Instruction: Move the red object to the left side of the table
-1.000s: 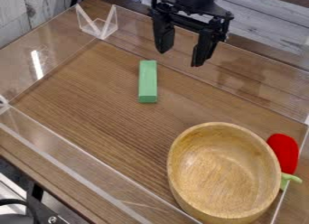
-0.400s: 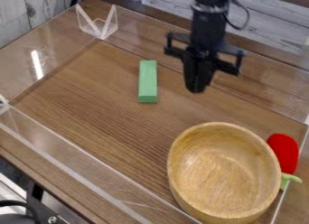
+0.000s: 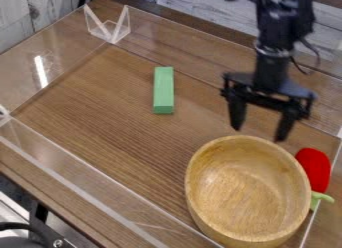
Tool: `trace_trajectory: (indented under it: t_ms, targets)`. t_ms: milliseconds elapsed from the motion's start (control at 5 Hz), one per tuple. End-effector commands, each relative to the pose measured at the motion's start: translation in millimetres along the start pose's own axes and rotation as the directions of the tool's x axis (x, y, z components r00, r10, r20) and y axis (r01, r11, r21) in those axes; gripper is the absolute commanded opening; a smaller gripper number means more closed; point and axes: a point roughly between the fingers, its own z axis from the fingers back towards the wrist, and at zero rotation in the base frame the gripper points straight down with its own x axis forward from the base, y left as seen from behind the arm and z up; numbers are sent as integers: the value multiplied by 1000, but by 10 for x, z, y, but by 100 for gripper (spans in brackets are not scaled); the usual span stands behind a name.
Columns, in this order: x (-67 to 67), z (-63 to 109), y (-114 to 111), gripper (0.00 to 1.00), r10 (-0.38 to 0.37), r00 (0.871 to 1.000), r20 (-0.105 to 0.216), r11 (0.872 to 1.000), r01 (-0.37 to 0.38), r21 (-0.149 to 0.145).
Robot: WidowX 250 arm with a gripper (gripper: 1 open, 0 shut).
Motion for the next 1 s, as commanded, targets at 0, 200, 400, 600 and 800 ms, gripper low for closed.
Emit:
trace_trajectory:
  t_ms: [0,200,400,600,800]
  targets:
    - [18,6,-297,100,-9,998,60,999,11,-41]
    - [53,20,-420,100,41,996,76,998,-37,-60]
    - [92,35,-515,100,89,992,84,994,-83,-72]
    - [113,26,-612,100,101,991,87,992,-94,-80]
    - [135,13,-635,100,119,989,89,990,-110,-92]
